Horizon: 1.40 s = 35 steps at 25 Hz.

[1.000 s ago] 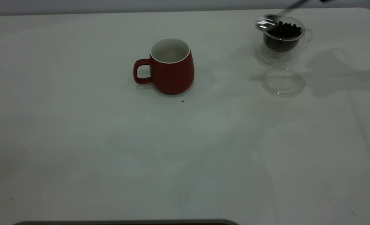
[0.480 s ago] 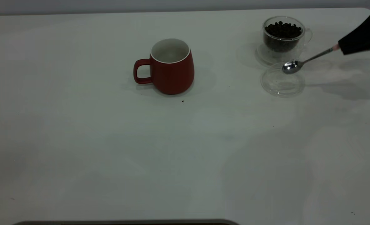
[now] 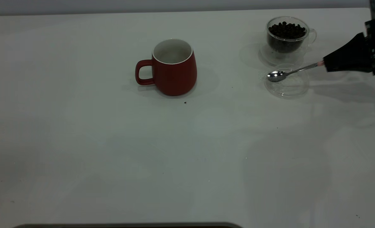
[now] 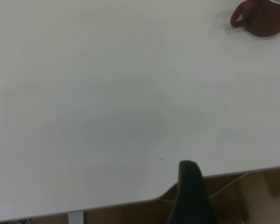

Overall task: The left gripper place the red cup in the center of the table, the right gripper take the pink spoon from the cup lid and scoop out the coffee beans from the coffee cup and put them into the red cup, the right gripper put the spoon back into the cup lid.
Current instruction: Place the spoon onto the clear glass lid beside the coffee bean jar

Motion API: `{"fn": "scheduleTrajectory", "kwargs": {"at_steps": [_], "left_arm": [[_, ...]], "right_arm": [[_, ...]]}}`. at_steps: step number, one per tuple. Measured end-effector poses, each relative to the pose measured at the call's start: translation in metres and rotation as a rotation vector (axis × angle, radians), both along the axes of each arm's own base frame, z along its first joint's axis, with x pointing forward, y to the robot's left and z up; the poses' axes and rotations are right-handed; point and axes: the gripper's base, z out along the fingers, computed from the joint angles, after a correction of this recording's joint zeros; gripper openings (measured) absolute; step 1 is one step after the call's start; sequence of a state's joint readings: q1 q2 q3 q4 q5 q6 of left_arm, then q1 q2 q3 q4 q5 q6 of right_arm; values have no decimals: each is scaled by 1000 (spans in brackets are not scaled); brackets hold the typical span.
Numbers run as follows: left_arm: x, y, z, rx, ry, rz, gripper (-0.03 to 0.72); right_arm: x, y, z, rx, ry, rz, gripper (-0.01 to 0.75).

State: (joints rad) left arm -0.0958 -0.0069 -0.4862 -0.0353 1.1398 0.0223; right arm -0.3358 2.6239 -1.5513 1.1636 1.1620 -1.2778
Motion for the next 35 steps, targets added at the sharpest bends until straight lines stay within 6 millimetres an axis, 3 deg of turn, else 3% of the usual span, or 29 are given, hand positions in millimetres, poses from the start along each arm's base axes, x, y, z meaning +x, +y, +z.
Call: {"fn": "scheduleTrajectory", "kwargs": {"at_steps": [7,13,16,19,23,27,35], "left_arm": [[0,0,0,1,0,-1,587],[0,0,0,2,0,-2,587],[0,0,0,2,0,-2,587],[0,0,0,2,0,-2,587],[0,0,0,2,0,-2,587],[0,0,0,2,0,-2,587],[0,0,0,2,0,-2,587]], "right_arm": [[-3,5,-20,-7,32,-19,97],[1,6,-16,27,22,-55,98],[4,2,-2,18,-7,-55,98],[8,-14,26,-14,-70,-58,98],[2,-52,54,-66,-111,-93,98],[-12,-78,50,-114,-61,-99,100],[-10,-84,31,-174,-40,-173,100]]}}
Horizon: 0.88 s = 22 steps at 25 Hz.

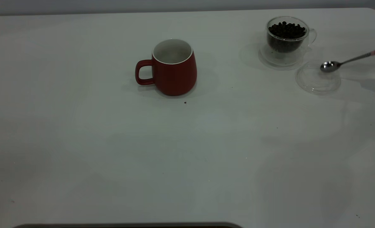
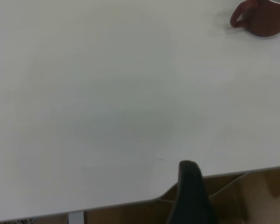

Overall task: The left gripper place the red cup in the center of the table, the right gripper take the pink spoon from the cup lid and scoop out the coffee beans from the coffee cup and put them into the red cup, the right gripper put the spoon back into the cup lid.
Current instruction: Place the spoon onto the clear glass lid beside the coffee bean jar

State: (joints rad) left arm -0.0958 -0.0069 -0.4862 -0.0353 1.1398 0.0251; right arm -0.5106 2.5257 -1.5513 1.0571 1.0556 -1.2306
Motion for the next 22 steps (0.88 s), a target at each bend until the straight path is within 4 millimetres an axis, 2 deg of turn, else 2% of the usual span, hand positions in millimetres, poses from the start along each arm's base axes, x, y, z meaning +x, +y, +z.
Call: {"fn": "scheduleTrajectory", "kwargs": {"at_steps": [6,16,22], "left_arm": [[0,0,0,0,0,0,587],[0,0,0,-2,0,2,587],[0,0,0,-2,0,2,587]], "right_arm": [[-1,11,-22,43,38,-8,100],[12,68,-32,81,48,105,102],[13,74,-37,88,42,119,118]]}}
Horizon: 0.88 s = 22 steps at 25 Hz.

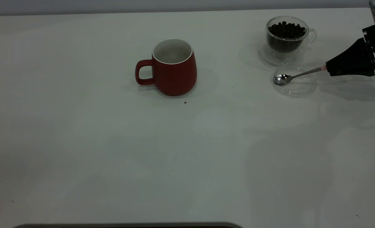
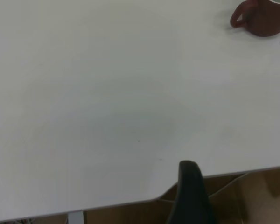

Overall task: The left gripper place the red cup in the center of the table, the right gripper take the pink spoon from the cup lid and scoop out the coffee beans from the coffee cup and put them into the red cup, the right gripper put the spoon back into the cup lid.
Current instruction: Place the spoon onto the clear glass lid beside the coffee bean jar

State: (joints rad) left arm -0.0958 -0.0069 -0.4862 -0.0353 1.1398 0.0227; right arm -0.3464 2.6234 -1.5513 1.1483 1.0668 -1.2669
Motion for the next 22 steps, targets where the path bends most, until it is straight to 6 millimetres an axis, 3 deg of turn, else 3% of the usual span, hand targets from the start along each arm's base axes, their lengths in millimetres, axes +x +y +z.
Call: {"fn": "scheduleTrajectory", "kwargs": {"at_steps": [5,16,22], "left_arm": [[0,0,0,0,0,0,587],[0,0,0,0,0,0,587],[0,0,0,1,0,-1,587]], "right_arm": [[0,-1,-3,-14,-2,-3,181],[3,-7,-9,-104,-20,-40,505],[11,-12,-10,-149,-81,-113,561]]}}
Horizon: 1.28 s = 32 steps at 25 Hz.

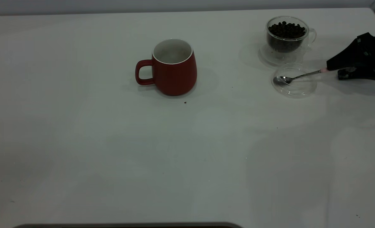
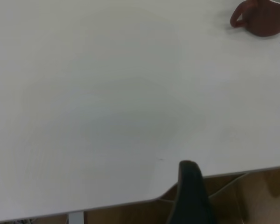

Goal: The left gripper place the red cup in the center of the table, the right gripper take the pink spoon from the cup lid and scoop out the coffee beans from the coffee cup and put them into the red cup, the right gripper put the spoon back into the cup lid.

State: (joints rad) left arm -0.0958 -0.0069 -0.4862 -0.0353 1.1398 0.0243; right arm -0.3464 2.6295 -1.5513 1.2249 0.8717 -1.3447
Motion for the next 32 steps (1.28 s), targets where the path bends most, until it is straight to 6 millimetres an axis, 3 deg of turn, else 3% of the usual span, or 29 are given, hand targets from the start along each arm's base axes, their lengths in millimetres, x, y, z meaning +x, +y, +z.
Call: {"fn": "scheduleTrajectory", "kwargs": {"at_steps": [12,25,27,29,32], "left_arm": [[0,0,0,0,0,0,587],[0,0,0,0,0,0,587],[0,0,0,0,0,0,587],[0,0,0,0,0,0,587],[0,0,0,-2,0,2,587]], "right_arm": [[7,-1,7,23,-66,-46,562],[20,-6,30,-14,-184,-97,564],[24,-8,46,-36,-205,-93,563],[27,-6,76,-24,-209,-96,563],[25,18,145,85,-167,-40,563]]}}
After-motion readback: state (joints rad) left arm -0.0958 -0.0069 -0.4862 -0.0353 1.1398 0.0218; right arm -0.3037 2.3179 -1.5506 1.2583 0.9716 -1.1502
